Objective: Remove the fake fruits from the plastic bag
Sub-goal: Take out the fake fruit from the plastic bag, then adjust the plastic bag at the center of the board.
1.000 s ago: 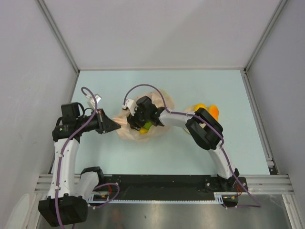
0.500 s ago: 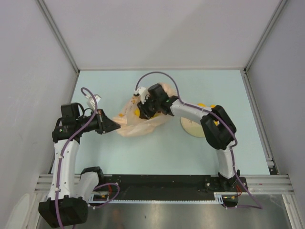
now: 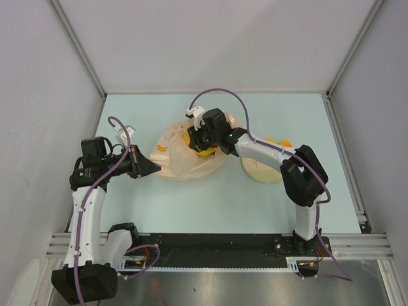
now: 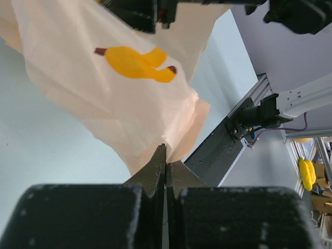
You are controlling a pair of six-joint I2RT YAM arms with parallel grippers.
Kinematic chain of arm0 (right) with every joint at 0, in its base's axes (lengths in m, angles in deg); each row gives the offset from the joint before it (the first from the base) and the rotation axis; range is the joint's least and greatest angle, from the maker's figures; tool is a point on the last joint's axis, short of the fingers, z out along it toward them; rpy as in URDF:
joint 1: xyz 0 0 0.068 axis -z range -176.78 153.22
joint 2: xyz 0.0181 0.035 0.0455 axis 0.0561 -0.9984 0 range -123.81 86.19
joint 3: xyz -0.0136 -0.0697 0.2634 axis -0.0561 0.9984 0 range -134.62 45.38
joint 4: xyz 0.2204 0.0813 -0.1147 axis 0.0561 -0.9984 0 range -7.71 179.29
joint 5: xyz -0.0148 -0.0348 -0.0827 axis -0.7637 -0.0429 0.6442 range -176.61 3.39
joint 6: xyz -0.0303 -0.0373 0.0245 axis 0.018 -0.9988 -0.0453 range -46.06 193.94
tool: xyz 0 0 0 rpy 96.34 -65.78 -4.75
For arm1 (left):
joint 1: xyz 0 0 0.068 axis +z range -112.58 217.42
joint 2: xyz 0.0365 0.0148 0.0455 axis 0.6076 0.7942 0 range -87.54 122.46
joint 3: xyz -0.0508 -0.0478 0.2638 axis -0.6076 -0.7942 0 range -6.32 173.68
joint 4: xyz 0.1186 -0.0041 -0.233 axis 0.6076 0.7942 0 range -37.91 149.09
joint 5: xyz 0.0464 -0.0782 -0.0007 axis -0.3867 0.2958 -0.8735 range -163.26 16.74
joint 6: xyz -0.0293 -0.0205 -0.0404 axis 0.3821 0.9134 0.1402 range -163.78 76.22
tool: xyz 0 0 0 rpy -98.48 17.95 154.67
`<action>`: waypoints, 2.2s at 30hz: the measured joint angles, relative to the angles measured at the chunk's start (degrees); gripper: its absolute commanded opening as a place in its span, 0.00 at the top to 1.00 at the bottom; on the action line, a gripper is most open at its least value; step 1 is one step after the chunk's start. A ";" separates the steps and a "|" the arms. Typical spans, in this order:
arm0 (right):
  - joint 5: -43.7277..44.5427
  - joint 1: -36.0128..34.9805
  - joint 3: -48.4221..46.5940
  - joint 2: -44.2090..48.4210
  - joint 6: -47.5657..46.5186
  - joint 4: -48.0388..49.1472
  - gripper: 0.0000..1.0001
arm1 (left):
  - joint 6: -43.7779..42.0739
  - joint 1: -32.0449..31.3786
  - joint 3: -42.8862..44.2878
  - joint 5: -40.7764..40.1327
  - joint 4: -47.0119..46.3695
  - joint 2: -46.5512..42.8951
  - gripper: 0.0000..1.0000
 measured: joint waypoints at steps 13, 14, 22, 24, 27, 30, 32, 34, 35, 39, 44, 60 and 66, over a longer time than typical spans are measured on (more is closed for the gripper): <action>1.51 -1.55 3.61 -8.11 -2.82 0.07 0.28 | -4.09 0.00 0.00 -2.47 1.25 -2.58 1.00; 0.98 -1.51 3.72 -8.02 -3.85 -0.42 0.27 | -4.52 0.00 -0.02 -2.67 1.49 -2.89 1.00; 1.36 -1.97 6.21 -7.93 -10.36 -1.77 0.56 | -5.53 0.00 -0.11 -3.37 2.10 -3.32 0.99; 2.14 -2.05 6.27 -7.93 -11.65 -1.16 0.70 | -5.53 0.00 -0.11 -3.39 2.12 -3.15 1.00; 2.10 -2.03 6.47 -7.69 -12.92 -0.63 0.75 | -5.53 0.00 -0.11 -3.41 2.12 -2.58 1.00; -0.42 -0.85 7.65 -4.90 -13.25 -1.57 0.76 | -5.46 0.00 -0.11 -3.37 1.86 -1.84 1.00; -4.37 0.74 8.24 -0.70 -13.20 -2.51 0.76 | -5.22 0.00 -0.11 -3.21 1.27 -1.27 1.00; -10.03 2.56 8.24 4.44 -13.27 -2.43 0.76 | -4.55 0.00 0.00 -2.84 0.15 -0.04 1.00; -12.68 3.37 8.24 7.17 -13.27 -2.29 0.76 | -4.07 0.00 0.28 -2.43 -0.50 0.94 1.00; -21.42 4.39 7.58 14.93 -13.33 -1.07 0.74 | -1.73 0.00 4.42 -0.79 -4.04 7.58 1.00; -29.20 2.73 7.10 16.28 -14.49 -2.27 0.73 | 3.82 0.00 8.11 0.98 -12.20 13.25 1.00; -25.92 29.14 0.63 32.06 -1.14 -11.17 0.78 | 9.92 -0.55 17.59 1.66 -21.18 24.37 1.00; -26.36 33.35 6.88 29.59 7.67 -15.80 0.75 | 10.03 -0.85 18.25 1.44 -21.31 24.76 1.00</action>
